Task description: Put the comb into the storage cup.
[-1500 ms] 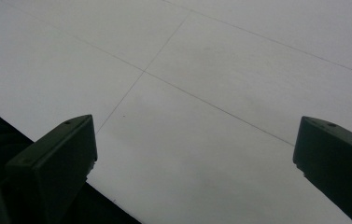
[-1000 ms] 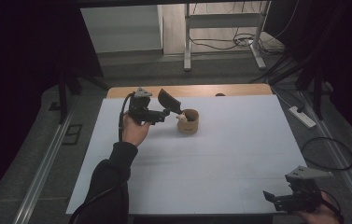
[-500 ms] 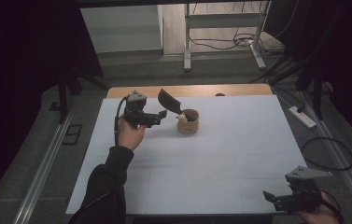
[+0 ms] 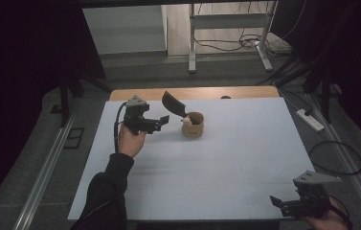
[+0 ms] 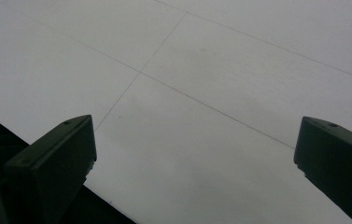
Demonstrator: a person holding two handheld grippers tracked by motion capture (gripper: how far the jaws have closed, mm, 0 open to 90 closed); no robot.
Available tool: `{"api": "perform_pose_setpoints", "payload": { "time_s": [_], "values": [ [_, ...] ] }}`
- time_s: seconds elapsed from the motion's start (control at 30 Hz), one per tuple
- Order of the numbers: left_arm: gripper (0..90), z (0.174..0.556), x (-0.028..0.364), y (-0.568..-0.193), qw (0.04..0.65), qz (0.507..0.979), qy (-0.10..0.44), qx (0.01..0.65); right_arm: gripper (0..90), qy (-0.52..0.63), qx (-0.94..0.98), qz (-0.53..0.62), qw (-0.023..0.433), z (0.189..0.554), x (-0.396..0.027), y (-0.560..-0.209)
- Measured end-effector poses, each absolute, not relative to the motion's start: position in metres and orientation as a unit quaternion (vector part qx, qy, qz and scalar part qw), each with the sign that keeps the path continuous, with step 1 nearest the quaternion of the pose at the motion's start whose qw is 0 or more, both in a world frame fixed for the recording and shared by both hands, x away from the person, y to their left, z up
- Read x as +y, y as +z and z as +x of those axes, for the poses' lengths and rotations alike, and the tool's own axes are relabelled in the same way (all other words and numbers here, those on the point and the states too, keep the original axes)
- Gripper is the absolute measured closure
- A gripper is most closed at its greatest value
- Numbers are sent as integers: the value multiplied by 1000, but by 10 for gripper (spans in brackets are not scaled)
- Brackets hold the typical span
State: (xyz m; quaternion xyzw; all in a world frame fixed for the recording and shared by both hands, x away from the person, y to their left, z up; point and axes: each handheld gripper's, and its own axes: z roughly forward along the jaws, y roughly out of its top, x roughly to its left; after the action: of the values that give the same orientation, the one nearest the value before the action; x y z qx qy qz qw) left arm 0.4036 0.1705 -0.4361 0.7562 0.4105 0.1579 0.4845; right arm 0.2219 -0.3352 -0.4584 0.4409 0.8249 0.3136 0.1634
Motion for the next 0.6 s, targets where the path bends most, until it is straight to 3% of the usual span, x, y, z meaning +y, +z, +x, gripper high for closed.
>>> {"api": "perform_pose_setpoints", "payload": {
  "time_s": [0.6],
  "values": [
    [0, 388, 175, -439, 477, 765, 165, 399, 0, 320, 822, 438, 170, 220, -335, -457]
  ]
}}
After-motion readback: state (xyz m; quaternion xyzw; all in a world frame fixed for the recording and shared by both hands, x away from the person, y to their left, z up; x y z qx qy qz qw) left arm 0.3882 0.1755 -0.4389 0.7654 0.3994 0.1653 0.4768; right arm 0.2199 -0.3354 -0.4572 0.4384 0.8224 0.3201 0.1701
